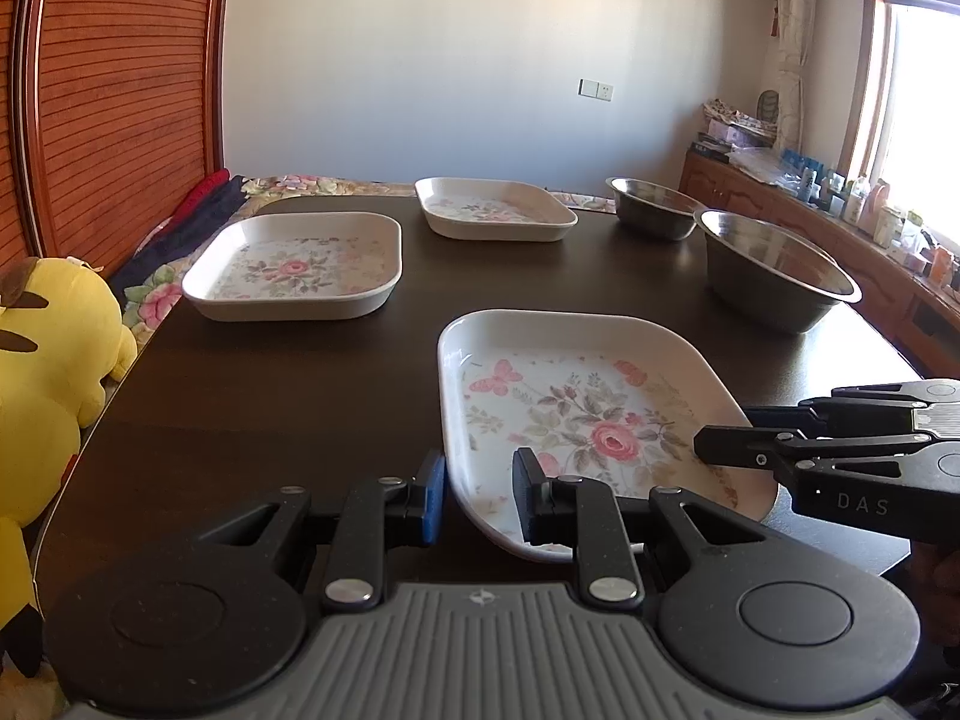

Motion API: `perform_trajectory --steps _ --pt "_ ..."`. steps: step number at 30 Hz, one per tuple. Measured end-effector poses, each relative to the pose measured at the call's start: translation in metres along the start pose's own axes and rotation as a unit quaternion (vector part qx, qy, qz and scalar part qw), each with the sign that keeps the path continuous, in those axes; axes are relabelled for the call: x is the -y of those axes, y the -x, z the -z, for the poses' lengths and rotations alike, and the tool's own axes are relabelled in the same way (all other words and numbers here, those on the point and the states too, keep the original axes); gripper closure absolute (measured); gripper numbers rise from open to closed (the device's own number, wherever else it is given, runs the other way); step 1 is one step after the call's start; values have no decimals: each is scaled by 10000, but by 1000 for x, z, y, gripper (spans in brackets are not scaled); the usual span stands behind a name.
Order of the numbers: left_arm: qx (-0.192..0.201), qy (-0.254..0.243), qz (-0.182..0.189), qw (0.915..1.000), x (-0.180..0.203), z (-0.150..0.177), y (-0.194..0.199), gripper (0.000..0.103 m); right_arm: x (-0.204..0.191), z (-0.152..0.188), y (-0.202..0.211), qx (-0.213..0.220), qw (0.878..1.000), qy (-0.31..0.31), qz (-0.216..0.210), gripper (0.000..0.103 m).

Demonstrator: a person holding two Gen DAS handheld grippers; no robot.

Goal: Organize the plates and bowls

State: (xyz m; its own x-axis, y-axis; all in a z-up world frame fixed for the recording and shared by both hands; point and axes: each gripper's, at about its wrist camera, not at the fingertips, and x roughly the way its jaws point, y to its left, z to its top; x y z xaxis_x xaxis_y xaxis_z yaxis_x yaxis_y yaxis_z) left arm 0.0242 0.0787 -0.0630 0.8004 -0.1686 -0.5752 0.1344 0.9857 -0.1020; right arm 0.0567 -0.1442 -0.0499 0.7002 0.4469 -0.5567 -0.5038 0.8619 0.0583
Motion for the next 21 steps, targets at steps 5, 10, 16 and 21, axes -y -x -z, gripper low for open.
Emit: perform_trajectory --steps 5,10,16,21 --pt "6 30 16 10000 -1 1 0 79 2 -1 1 14 10000 -43 -17 78" --pt "44 58 -20 10000 -4 -2 3 75 2 -7 9 159 9998 -28 79 76" --pt "197 57 -124 9997 -8 -11 12 43 7 -22 23 442 9990 -30 110 66" --pt "276 1 -228 9994 -5 -19 14 16 8 -32 22 535 9985 -3 128 53"
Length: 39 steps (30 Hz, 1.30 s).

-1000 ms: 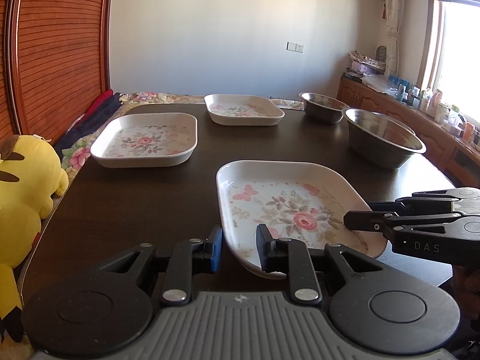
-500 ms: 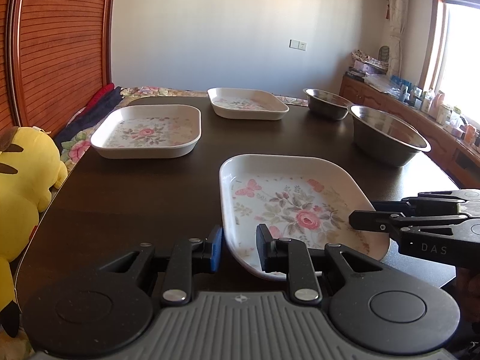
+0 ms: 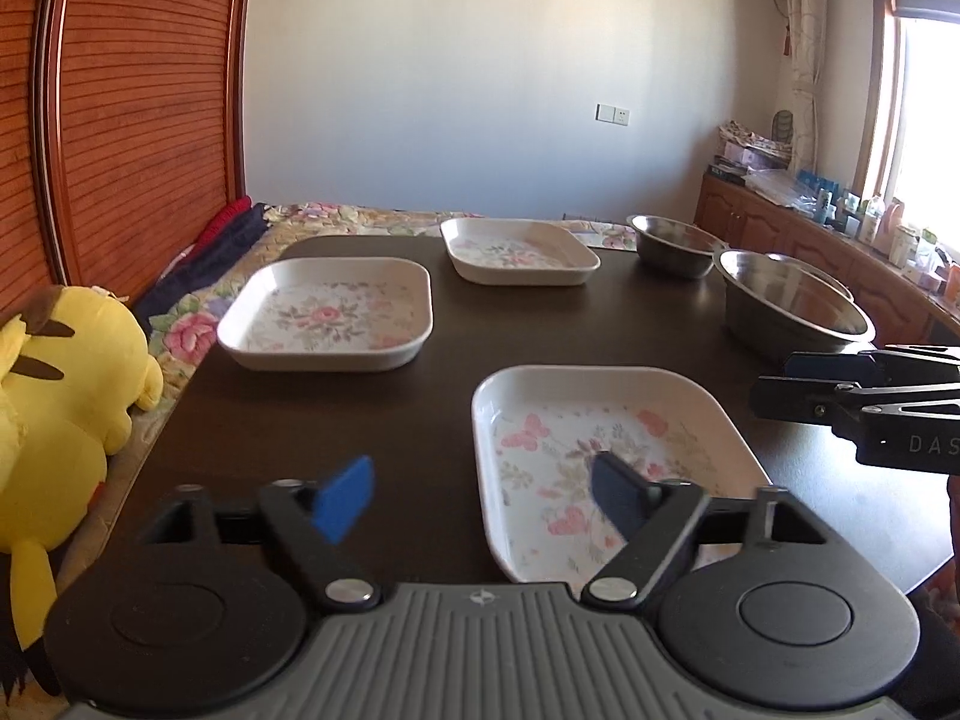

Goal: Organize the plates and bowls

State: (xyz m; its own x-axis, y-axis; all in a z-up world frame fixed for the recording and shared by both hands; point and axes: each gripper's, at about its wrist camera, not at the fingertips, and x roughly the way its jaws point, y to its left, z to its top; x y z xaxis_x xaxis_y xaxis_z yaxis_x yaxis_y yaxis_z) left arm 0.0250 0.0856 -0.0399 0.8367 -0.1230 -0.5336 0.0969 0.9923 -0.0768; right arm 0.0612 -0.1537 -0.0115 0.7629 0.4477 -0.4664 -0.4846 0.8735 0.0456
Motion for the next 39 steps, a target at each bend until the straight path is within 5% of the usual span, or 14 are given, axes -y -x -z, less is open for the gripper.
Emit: perform_trajectory --steps 6,25,39 --pt "-52 -11 23 10000 0 -7 -2 1 0 -6 -6 -3 10000 3 -23 44" --pt "-457 124 -225 9986 -21 -26 -16 1 -2 -21 -22 -45 9999 1 -103 42" --pt "-217 -25 -150 9996 -47 -58 -24 1 -12 -52 -51 -50 9995 179 -271 41"
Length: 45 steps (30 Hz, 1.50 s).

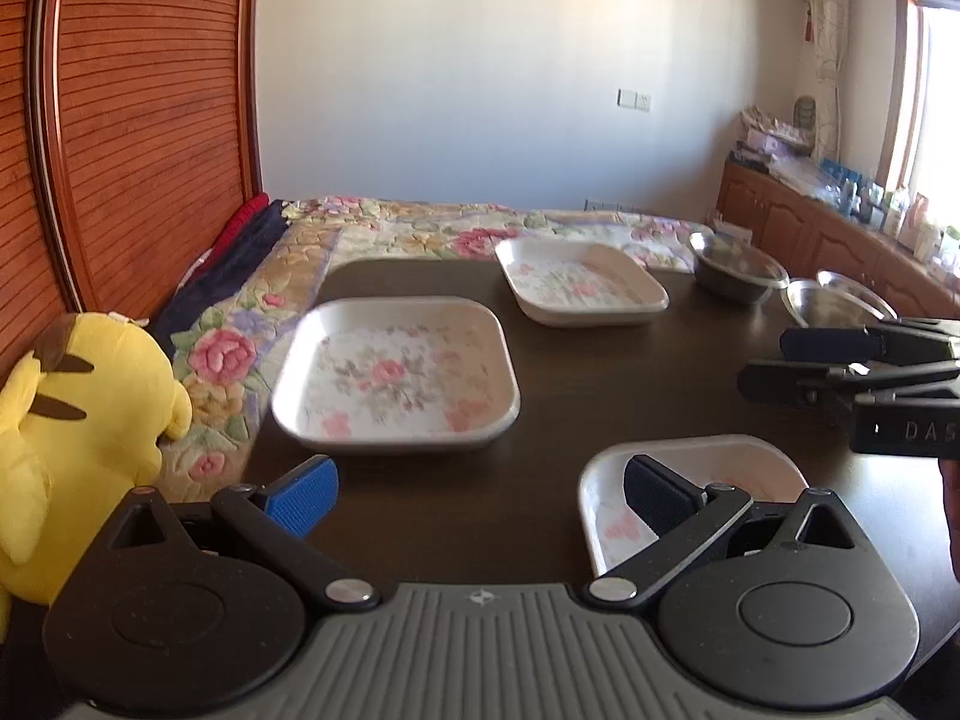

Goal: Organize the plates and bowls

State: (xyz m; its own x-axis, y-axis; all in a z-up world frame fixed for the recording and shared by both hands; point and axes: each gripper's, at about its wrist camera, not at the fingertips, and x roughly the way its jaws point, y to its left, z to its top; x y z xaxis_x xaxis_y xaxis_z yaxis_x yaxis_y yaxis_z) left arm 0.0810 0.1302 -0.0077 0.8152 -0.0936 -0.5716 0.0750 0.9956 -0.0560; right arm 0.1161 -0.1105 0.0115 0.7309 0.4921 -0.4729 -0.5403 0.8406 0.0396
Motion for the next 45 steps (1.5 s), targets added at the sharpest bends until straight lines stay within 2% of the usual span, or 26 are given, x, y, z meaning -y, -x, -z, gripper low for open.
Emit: perform_trajectory --steps 6,9,13,18,23,27,30,35,41,45 --pt "190 81 -85 9998 -22 -24 -9 1 -3 -18 -22 -86 9998 61 -140 39" --pt "167 128 -95 9997 -35 -32 -19 5 -3 -25 -36 -166 9996 67 -234 39" --pt "75 105 -182 9998 -47 -38 -36 14 -5 -31 -53 -286 9988 61 -388 39" --pt "-33 51 -225 9997 -62 -41 -56 19 -7 -36 -75 -490 9971 -43 -588 39" --pt "-129 71 -261 9995 -76 -42 -73 32 -11 -37 -95 -657 9954 -21 -694 39" --pt "-208 23 -300 9993 -85 -45 -85 36 -12 -38 -111 -828 9937 -53 -759 40" --pt "-232 47 -249 9994 -92 -47 -93 41 -12 -39 -120 -932 9923 -59 -809 45" --pt "-325 80 -264 9991 -100 -48 -104 55 -13 -41 -134 -1103 9899 -32 -891 57" --pt "-401 102 -264 9988 -104 -44 -112 70 -12 -40 -145 -1258 9874 -47 -963 65" --pt "-442 108 -248 9987 -105 -42 -114 74 -13 -39 -149 -1323 9859 -31 -1026 68"
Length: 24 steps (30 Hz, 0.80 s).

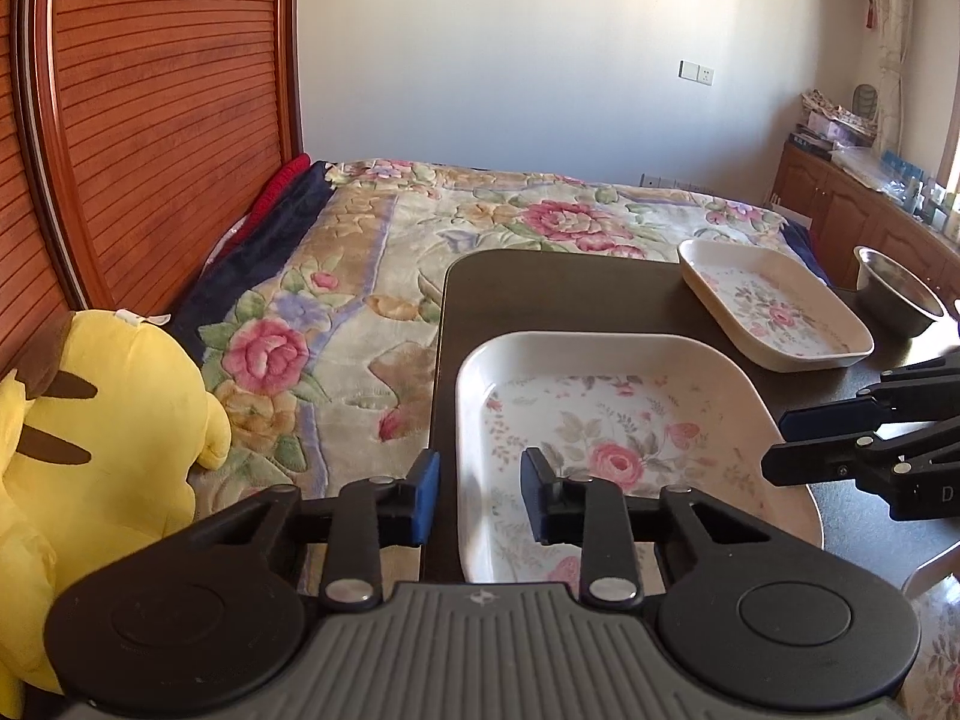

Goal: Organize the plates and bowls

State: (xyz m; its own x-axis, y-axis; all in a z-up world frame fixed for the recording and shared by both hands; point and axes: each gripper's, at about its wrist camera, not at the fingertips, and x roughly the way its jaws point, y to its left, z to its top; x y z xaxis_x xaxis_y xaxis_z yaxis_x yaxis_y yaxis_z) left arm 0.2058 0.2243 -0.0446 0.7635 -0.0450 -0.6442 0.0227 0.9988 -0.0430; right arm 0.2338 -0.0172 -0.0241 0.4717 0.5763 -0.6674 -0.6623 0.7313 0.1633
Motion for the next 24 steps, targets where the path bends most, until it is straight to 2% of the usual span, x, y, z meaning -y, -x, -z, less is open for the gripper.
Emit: perform_trajectory --steps 4,7,13,24 --pt "-15 -2 -2 10000 -1 2 -1 77 -1 -1 -4 -67 10000 18 -59 71" --pt "-3 0 26 10000 -1 2 -2 82 -2 -2 -6 -120 9999 25 -111 75" --pt "-9 -18 52 10000 1 4 -2 87 -2 -4 -9 -228 9996 27 -151 77" --pt "-23 30 148 9999 5 5 3 88 1 -5 -9 -234 9996 -115 -123 77"
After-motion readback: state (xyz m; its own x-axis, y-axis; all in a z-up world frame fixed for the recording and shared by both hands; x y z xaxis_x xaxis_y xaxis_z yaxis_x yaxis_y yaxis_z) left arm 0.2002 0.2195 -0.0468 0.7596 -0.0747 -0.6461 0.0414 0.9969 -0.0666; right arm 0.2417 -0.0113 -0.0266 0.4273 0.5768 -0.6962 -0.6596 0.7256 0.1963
